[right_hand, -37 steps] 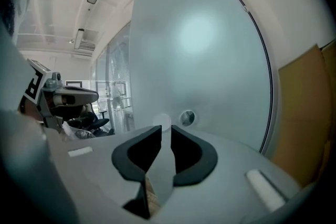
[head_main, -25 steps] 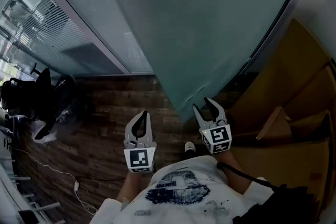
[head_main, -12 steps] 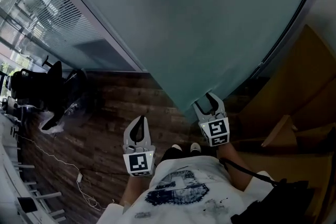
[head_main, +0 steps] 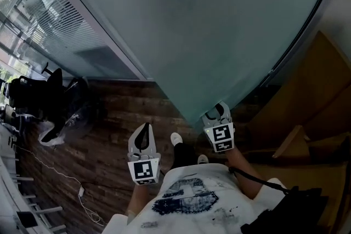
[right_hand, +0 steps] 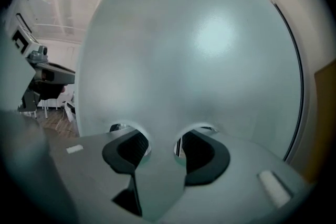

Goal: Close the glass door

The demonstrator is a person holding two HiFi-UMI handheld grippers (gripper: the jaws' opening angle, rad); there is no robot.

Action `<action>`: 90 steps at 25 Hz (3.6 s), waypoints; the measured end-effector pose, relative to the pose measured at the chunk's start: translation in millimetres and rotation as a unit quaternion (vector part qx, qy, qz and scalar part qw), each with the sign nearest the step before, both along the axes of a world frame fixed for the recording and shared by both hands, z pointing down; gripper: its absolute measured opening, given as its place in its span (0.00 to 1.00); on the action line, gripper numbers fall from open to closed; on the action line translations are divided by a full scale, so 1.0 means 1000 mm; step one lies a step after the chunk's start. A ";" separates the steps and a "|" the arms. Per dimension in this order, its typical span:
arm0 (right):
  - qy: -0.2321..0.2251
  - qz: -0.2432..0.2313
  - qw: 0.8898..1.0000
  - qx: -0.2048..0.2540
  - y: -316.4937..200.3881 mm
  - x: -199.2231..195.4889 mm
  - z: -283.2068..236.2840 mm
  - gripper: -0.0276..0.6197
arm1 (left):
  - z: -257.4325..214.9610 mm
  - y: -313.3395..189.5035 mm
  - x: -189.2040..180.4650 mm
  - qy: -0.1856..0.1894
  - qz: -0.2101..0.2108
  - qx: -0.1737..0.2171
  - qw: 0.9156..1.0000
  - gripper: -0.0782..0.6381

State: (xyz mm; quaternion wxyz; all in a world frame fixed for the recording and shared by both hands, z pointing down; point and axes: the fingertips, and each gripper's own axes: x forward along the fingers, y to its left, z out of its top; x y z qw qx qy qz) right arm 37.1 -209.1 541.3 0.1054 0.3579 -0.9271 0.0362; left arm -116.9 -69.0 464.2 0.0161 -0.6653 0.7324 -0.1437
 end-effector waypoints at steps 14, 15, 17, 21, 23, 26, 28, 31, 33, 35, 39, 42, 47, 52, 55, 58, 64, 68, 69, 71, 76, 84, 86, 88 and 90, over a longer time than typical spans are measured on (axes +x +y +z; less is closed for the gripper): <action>0.001 0.014 1.000 -0.002 -0.046 -0.032 0.019 0.34 | 0.018 -0.088 -0.027 0.015 0.023 0.002 1.000 0.11; 0.001 0.016 1.000 -0.002 -0.050 -0.034 0.019 0.34 | 0.019 -0.092 -0.030 0.015 0.023 0.002 1.000 0.11; 0.002 0.022 1.000 -0.002 -0.058 -0.040 0.020 0.34 | 0.022 -0.099 -0.035 0.017 0.023 0.001 1.000 0.11; 0.004 0.034 0.999 -0.001 -0.073 -0.052 0.023 0.34 | 0.027 -0.115 -0.049 0.023 0.024 -0.005 0.999 0.11; 0.004 0.042 0.999 -0.002 -0.082 -0.060 0.023 0.34 | 0.025 -0.126 -0.058 0.025 0.028 -0.004 0.999 0.11; 0.002 0.053 0.999 0.001 -0.095 -0.072 0.022 0.34 | 0.022 -0.143 -0.073 0.025 0.036 -0.003 0.999 0.11; -0.001 0.058 0.998 0.003 -0.105 -0.080 0.023 0.34 | 0.021 -0.154 -0.082 0.025 0.042 -0.001 0.999 0.11; -0.007 0.062 0.998 0.001 -0.118 -0.089 0.023 0.34 | 0.021 -0.166 -0.093 0.025 0.050 -0.002 0.998 0.11; -0.008 0.066 0.998 -0.001 -0.126 -0.095 0.022 0.33 | 0.022 -0.173 -0.100 0.026 0.055 -0.004 0.998 0.11; -0.007 0.072 0.997 -0.002 -0.136 -0.101 0.024 0.33 | 0.025 -0.179 -0.107 0.027 0.060 -0.006 0.998 0.11; 0.001 0.087 0.996 -0.003 -0.155 -0.112 0.030 0.33 | 0.029 -0.188 -0.126 0.031 0.064 -0.010 0.997 0.11; 0.006 0.099 0.995 -0.003 -0.169 -0.116 0.035 0.33 | 0.031 -0.191 -0.142 0.033 0.060 -0.011 0.998 0.11; 0.003 0.116 0.993 -0.003 -0.191 -0.123 0.037 0.33 | 0.033 -0.194 -0.170 0.032 0.055 -0.009 0.998 0.11; 0.000 0.131 0.991 0.004 -0.213 -0.131 0.038 0.33 | 0.040 -0.195 -0.196 0.035 0.054 -0.012 0.998 0.11; 0.000 0.136 0.991 0.008 -0.230 -0.140 0.034 0.33 | 0.039 -0.201 -0.209 0.036 0.056 -0.009 0.998 0.11; 0.008 0.146 0.989 0.002 -0.245 -0.148 0.034 0.33 | 0.036 -0.203 -0.219 0.045 0.054 -0.005 0.997 0.11; 0.009 0.165 0.986 0.005 -0.275 -0.156 0.038 0.33 | 0.043 -0.201 -0.233 0.051 0.039 -0.003 0.998 0.11; 0.014 0.180 0.984 0.007 -0.290 -0.165 0.033 0.33 | 0.043 -0.196 -0.254 0.056 0.018 -0.005 0.998 0.11; 0.014 0.183 0.983 0.009 -0.293 -0.167 0.032 0.33 | 0.042 -0.195 -0.260 0.057 0.013 -0.006 0.998 0.11; 0.013 0.191 0.981 0.016 -0.302 -0.170 0.029 0.33 | 0.041 -0.197 -0.270 0.056 0.005 -0.005 0.998 0.11; 0.008 0.215 0.976 0.033 -0.325 -0.179 0.034 0.31 | 0.051 -0.214 -0.290 0.056 -0.010 -0.012 0.998 0.11; 0.009 0.230 0.973 0.035 -0.355 -0.188 0.029 0.31 | 0.053 -0.259 -0.300 0.061 -0.002 -0.016 0.998 0.11; 0.009 0.234 0.971 0.038 -0.362 -0.188 0.024 0.31 | 0.052 -0.269 -0.299 0.062 0.000 -0.017 0.998 0.11; 0.010 0.237 0.971 0.037 -0.368 -0.190 0.022 0.31 | 0.054 -0.278 -0.300 0.065 0.003 -0.019 0.998 0.11; 0.011 0.239 0.970 0.035 -0.375 -0.192 0.024 0.32 | 0.059 -0.285 -0.299 0.070 0.005 -0.024 0.997 0.11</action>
